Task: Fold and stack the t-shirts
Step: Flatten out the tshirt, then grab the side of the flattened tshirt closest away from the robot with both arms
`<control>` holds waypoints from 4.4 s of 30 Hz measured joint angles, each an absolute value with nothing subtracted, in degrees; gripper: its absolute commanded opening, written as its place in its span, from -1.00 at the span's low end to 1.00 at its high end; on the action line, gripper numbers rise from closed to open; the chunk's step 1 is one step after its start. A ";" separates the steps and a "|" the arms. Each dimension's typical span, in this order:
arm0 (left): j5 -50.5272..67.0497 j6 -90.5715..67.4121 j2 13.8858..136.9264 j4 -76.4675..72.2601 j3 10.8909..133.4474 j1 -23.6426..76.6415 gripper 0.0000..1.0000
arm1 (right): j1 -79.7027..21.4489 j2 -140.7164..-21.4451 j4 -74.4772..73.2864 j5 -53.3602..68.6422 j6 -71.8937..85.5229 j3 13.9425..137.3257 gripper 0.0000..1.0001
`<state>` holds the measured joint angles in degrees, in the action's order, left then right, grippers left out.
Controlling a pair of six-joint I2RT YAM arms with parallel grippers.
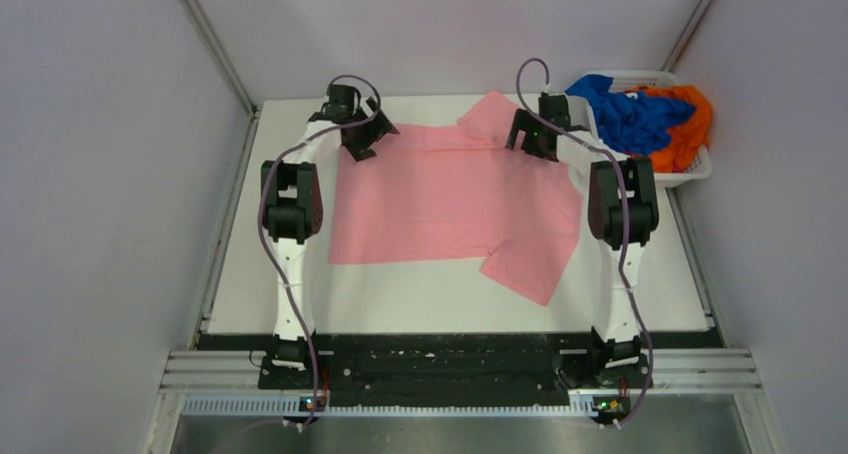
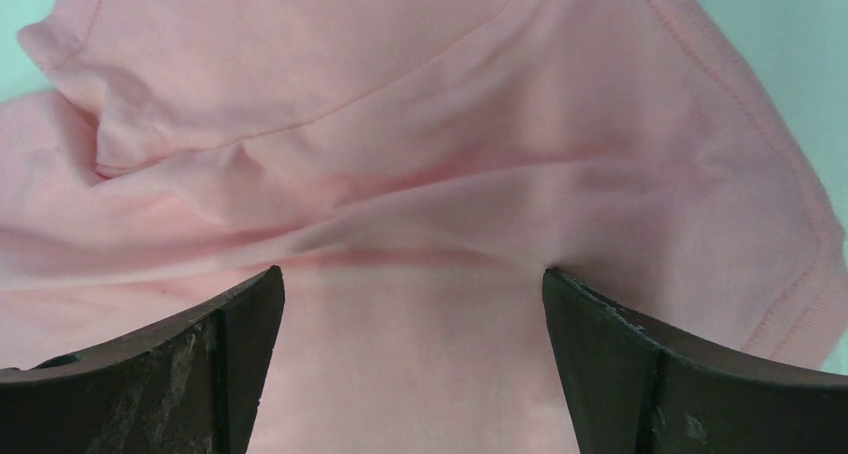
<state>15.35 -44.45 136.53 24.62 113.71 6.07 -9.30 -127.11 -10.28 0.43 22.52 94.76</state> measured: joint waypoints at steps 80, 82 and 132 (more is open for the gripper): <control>-4.93 -52.36 78.65 23.29 38.13 6.31 -1.00 | -11.27 -51.62 -30.04 -3.42 29.71 32.88 0.82; -5.19 -52.12 77.73 24.18 38.13 6.31 -1.00 | -15.64 -52.07 -32.14 -4.86 30.76 33.78 0.76; -0.82 -53.52 62.48 33.89 36.95 6.31 -1.00 | -47.81 -62.15 -47.92 -13.15 49.47 43.79 -1.00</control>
